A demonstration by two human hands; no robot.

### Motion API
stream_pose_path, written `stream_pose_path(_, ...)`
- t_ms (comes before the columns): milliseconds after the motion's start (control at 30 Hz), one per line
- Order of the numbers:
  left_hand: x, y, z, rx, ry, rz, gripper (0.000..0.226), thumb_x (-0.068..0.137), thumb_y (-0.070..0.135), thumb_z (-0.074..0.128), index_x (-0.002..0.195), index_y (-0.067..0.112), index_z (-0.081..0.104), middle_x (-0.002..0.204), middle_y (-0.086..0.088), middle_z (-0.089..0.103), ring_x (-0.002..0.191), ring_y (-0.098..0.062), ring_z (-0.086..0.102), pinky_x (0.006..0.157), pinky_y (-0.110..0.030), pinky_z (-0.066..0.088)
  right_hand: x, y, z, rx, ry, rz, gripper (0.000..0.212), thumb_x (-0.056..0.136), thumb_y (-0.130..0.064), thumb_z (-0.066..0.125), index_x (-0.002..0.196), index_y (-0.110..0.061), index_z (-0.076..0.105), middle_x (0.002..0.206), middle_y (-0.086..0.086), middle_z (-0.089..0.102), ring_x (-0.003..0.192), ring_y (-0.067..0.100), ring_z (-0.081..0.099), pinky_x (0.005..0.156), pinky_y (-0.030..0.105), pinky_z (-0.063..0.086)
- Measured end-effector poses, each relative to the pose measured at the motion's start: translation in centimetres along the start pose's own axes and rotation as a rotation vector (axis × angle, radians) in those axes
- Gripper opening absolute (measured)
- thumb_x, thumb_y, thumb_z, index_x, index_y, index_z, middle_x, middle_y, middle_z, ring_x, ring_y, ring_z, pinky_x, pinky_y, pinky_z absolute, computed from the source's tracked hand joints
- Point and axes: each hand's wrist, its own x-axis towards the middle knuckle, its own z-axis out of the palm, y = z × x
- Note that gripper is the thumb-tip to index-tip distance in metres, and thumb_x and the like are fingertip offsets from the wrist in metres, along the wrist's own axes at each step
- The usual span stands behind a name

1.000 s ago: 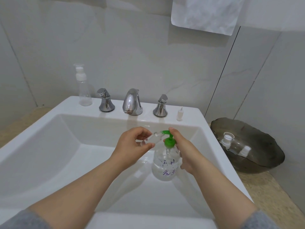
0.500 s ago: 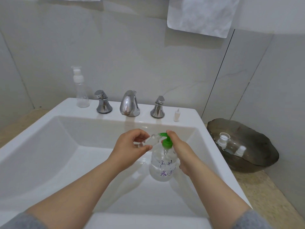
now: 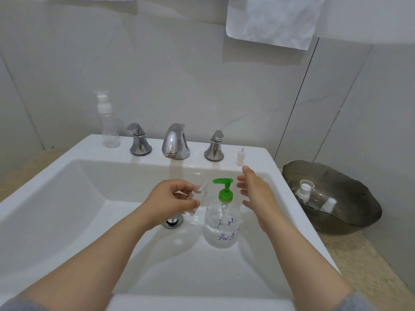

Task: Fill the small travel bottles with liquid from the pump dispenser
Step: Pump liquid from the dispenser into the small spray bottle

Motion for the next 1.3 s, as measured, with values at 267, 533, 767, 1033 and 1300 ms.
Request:
stream_pose_path(267,0.3,-0.1,0.3,0.012,0.111,0.045,0.03,0.063,0.012,0.084,0.089,0.018,0.07,0.098,-0.011,0.069,0.084,-0.02,0.07,0.083,-0.037,0.058,0.7,0.1,-1.0,-0.216,0.216,-0.339,0.017,0.096,-0.03,0.054,0.101,-0.019,0.066,0.103,-0.009,0.066,0.102,0.011,0.057,0.081,0.024,0.039)
stream_pose_path(533,0.8,-0.2,0.3,0.01,0.145,0.095,0.026,0.065,0.017,0.083,0.086,0.016,0.067,0.091,-0.009,0.071,0.084,-0.019,0.069,0.073,-0.029,0.057,3.9,-1.8,-0.4,-0.302,0.238,-0.345,0.05,0.093,-0.037,0.059,0.135,-0.01,0.052,0.136,0.002,0.055,0.125,0.018,0.048,0.101,0.03,0.036)
stream_pose_path(767,1.1,-0.3,0.5,0.01,0.185,0.108,0.025,0.062,0.018,0.083,0.081,0.019,0.067,0.086,-0.004,0.071,0.083,-0.021,0.068,0.076,-0.033,0.058,5.8,-0.7,1.1,-0.303,0.286,-0.242,0.061,0.088,-0.041,0.065,0.135,-0.007,0.05,0.134,0.007,0.055,0.126,0.024,0.048,0.101,0.034,0.036)
stream_pose_path(1033,1.0,-0.2,0.9,0.013,0.178,0.111,0.022,0.068,0.008,0.081,0.083,0.016,0.067,0.087,-0.006,0.07,0.082,-0.02,0.067,0.068,-0.021,0.055,7.0,-0.9,1.3,-0.394,0.349,-0.287,0.043,0.087,-0.036,0.065,0.125,-0.016,0.057,0.122,-0.001,0.064,0.116,0.022,0.055,0.102,0.039,0.035)
stream_pose_path(1300,0.8,0.0,0.8,0.006,0.174,0.136,0.022,0.068,0.006,0.081,0.083,0.014,0.067,0.082,-0.005,0.068,0.075,-0.014,0.065,0.062,-0.014,0.051,6.1,-1.3,0.5,-0.174,0.3,-0.41,0.011,0.088,-0.023,0.064,0.096,-0.016,0.063,0.089,-0.012,0.063,0.094,0.012,0.062,0.079,0.025,0.046)
